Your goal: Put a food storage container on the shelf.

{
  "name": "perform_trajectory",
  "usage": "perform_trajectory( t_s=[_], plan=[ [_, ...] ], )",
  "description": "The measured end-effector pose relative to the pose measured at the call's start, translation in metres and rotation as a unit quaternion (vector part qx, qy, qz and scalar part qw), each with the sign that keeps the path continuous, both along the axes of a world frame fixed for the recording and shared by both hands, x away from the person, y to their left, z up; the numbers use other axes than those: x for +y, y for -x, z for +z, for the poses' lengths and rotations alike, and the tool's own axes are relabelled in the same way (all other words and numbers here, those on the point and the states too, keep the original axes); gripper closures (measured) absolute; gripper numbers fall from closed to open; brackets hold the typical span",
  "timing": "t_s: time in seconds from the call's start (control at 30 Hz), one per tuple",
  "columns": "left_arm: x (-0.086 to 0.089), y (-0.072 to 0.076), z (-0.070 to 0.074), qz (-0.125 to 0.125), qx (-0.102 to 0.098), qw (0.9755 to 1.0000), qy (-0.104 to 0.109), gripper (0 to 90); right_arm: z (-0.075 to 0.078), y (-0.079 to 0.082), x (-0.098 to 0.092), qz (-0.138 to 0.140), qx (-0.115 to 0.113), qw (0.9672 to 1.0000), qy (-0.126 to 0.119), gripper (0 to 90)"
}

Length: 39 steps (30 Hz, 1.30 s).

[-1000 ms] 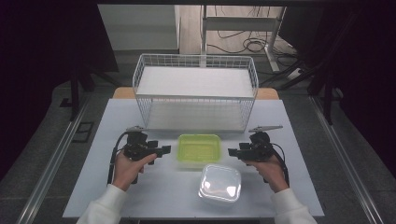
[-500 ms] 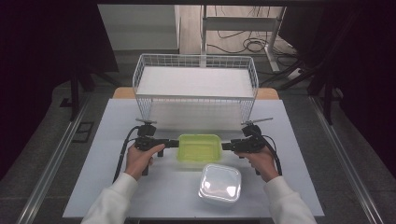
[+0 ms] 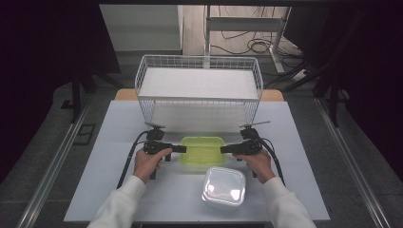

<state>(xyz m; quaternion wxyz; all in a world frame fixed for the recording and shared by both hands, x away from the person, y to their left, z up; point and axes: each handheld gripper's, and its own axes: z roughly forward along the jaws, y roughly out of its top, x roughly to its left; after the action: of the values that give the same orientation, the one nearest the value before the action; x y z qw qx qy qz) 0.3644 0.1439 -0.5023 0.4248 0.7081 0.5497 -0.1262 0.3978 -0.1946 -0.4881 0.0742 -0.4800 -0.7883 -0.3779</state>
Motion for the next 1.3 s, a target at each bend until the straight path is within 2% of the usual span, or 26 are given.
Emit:
perform_trajectory(
  t_s=[0.13,0.2,0.23,0.3,0.37,0.4,0.43,0.5,0.6,0.73,0.9,1.0,1.07,1.17,1.2,1.3],
  plan=[
    [0.003,-0.002,-0.007,0.007,0.019,0.9995,0.023,55.0,-0.007,-0.002,0.002,-0.001,0.012,0.9999,0.005,57.0],
    [0.005,-0.003,-0.011,0.007,0.026,0.9991,0.033,57.0,-0.010,-0.004,0.002,0.001,0.024,0.9997,-0.007,60.1],
    [0.005,-0.003,-0.013,0.007,0.031,0.9985,0.045,60.8,-0.013,-0.004,0.003,0.005,0.031,0.9993,-0.018,64.0],
    [0.005,-0.003,-0.015,0.006,0.033,0.9984,0.045,61.8,-0.013,-0.004,0.003,0.007,0.036,0.9990,-0.025,65.3],
    [0.004,-0.003,-0.015,0.008,0.036,0.9984,0.042,68.7,-0.015,-0.006,0.002,0.000,0.052,0.9977,-0.043,68.8],
    [0.004,-0.003,-0.015,0.009,0.036,0.9985,0.039,68.7,-0.015,-0.006,0.002,0.000,0.052,0.9977,-0.043,68.8],
    [0.003,-0.003,-0.016,0.013,0.036,0.9985,0.040,74.4,-0.017,-0.007,-0.001,-0.005,0.063,0.9964,-0.056,72.2],
    [0.003,-0.003,-0.015,0.017,0.037,0.9978,0.052,75.5,-0.017,-0.007,-0.002,-0.009,0.068,0.9956,-0.063,72.9],
    [0.001,-0.001,-0.012,0.015,0.036,0.9981,0.049,76.5,-0.017,-0.007,-0.004,-0.019,0.077,0.9943,-0.071,74.8],
    [0.000,0.001,-0.008,0.019,0.029,0.9982,0.049,79.0,-0.013,-0.005,-0.006,-0.031,0.071,0.9937,-0.081,78.7],
    [0.000,0.005,-0.003,0.015,0.012,0.9986,0.050,79.4,-0.008,-0.003,-0.006,-0.029,0.058,0.9949,-0.078,79.1],
    [0.001,0.007,0.000,0.014,0.003,0.9984,0.054,79.3,-0.002,0.001,-0.006,-0.027,0.038,0.9957,-0.081,79.1],
    [0.002,0.008,0.002,0.013,-0.005,0.9985,0.053,79.4,0.000,0.002,-0.006,-0.027,0.034,0.9958,-0.080,79.1],
    [0.002,0.012,0.007,0.015,-0.022,0.9982,0.053,79.4,0.005,0.005,-0.006,-0.023,0.013,0.9963,-0.082,79.0],
    [0.002,0.012,0.007,0.015,-0.022,0.9982,0.053,79.4,0.005,0.005,-0.006,-0.023,0.013,0.9963,-0.082,79.0],
    [0.001,0.016,0.013,0.014,-0.041,0.9977,0.052,79.5,0.012,0.010,-0.006,-0.019,-0.008,0.9966,-0.080,79.0]
  ],
)
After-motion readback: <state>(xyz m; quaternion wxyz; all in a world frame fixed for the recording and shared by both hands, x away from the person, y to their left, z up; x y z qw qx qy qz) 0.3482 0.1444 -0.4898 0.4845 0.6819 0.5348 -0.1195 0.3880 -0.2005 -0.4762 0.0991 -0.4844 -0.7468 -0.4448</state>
